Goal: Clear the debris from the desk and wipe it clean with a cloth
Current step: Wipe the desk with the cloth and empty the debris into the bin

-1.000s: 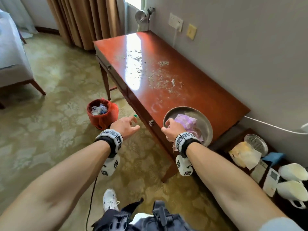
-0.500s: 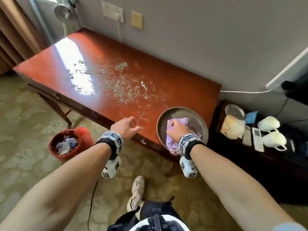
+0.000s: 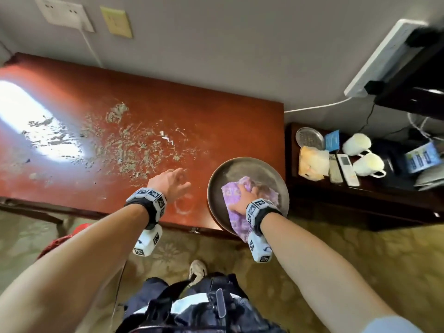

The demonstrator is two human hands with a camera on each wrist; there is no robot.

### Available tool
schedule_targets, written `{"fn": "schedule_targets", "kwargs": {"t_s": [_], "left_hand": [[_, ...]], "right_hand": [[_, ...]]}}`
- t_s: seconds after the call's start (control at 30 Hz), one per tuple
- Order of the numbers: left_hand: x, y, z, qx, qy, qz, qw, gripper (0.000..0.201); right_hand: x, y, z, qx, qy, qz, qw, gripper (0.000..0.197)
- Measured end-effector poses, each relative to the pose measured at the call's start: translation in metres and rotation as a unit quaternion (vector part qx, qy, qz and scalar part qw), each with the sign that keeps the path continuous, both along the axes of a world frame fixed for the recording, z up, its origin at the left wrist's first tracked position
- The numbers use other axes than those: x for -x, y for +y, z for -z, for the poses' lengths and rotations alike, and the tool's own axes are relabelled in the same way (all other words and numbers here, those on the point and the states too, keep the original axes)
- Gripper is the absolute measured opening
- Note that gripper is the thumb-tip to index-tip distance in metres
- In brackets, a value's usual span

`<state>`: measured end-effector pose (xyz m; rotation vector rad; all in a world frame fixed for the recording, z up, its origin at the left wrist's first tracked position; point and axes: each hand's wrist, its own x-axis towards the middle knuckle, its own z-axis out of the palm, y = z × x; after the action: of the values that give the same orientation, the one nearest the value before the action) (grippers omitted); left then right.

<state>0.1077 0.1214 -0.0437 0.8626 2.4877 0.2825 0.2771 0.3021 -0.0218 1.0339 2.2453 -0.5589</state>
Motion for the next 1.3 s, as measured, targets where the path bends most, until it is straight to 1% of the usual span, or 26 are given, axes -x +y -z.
{"fn": "schedule_targets", "kwargs": {"t_s": [0.07,0.17,0.2,0.27,0.3,0.33,0.37,0.4,0.43,0.47,0.53,0.63,0.73,0.8,0.87,1.03,1.17,1.3], "left_hand": [[0.008,0.005,0.002,0.006,-0.003,0.013,1.0,0.041],[0.02,0.011,0.006,0.006,-0.011,0.048,0.999,0.032],[0.025,0.012,0.008,0.001,-0.019,0.061,0.998,0.031],[0.034,0.013,0.01,-0.005,-0.036,0.079,0.996,0.028],[0.039,0.013,0.008,-0.005,-0.039,0.088,0.995,0.027],[0.045,0.013,0.007,-0.008,-0.038,0.096,0.995,0.026],[0.051,0.012,0.005,-0.014,-0.036,0.108,0.993,0.026],[0.059,0.01,0.003,-0.019,-0.034,0.116,0.992,0.028],[0.066,0.008,-0.001,-0.02,-0.034,0.12,0.992,0.03],[0.075,0.004,-0.004,-0.022,-0.03,0.12,0.992,0.032],[0.094,-0.004,-0.012,-0.023,-0.016,0.112,0.993,0.037],[0.12,-0.021,-0.022,-0.029,-0.005,0.106,0.994,0.044],[0.145,-0.037,-0.026,-0.029,0.004,0.101,0.994,0.046],[0.16,-0.046,-0.028,-0.026,0.009,0.108,0.994,0.048],[0.172,-0.052,-0.032,-0.026,0.007,0.114,0.993,0.046],[0.194,-0.057,-0.041,-0.039,0.012,0.122,0.992,0.042],[0.204,-0.044,-0.045,-0.03,0.018,0.126,0.991,0.044],[0.211,-0.02,-0.048,-0.031,0.026,0.121,0.992,0.043]], "right_hand": [[0.003,-0.001,0.008,-0.003,0.006,0.005,1.0,0.065],[0.005,-0.005,0.008,-0.043,-0.008,-0.007,0.999,0.058],[0.004,-0.005,0.005,-0.059,0.007,-0.005,0.998,0.053],[0.004,-0.007,-0.001,-0.101,0.034,-0.018,0.994,0.031],[0.01,-0.008,-0.006,-0.103,0.022,0.006,0.994,0.024],[0.018,-0.01,-0.012,-0.094,0.014,0.053,0.994,0.019],[0.026,-0.011,-0.016,-0.083,0.008,0.104,0.991,0.029],[0.034,-0.011,-0.016,-0.066,0.005,0.147,0.987,0.05],[0.043,-0.009,-0.013,-0.048,0.014,0.166,0.985,0.065],[0.049,-0.01,-0.013,-0.031,0.03,0.183,0.982,0.071],[0.064,-0.012,-0.021,-0.031,0.052,0.186,0.981,0.069],[0.085,-0.019,-0.032,-0.045,0.082,0.161,0.983,0.055],[0.108,-0.029,-0.036,-0.05,0.092,0.123,0.987,0.047],[0.124,-0.036,-0.037,-0.066,0.088,0.091,0.99,0.053],[0.14,-0.045,-0.038,-0.075,0.095,0.078,0.99,0.057],[0.166,-0.053,-0.038,-0.088,0.114,0.091,0.985,0.057],[0.177,-0.039,-0.037,-0.1,0.118,0.099,0.983,0.054],[0.185,-0.006,-0.037,-0.106,0.129,0.091,0.982,0.053]]}}
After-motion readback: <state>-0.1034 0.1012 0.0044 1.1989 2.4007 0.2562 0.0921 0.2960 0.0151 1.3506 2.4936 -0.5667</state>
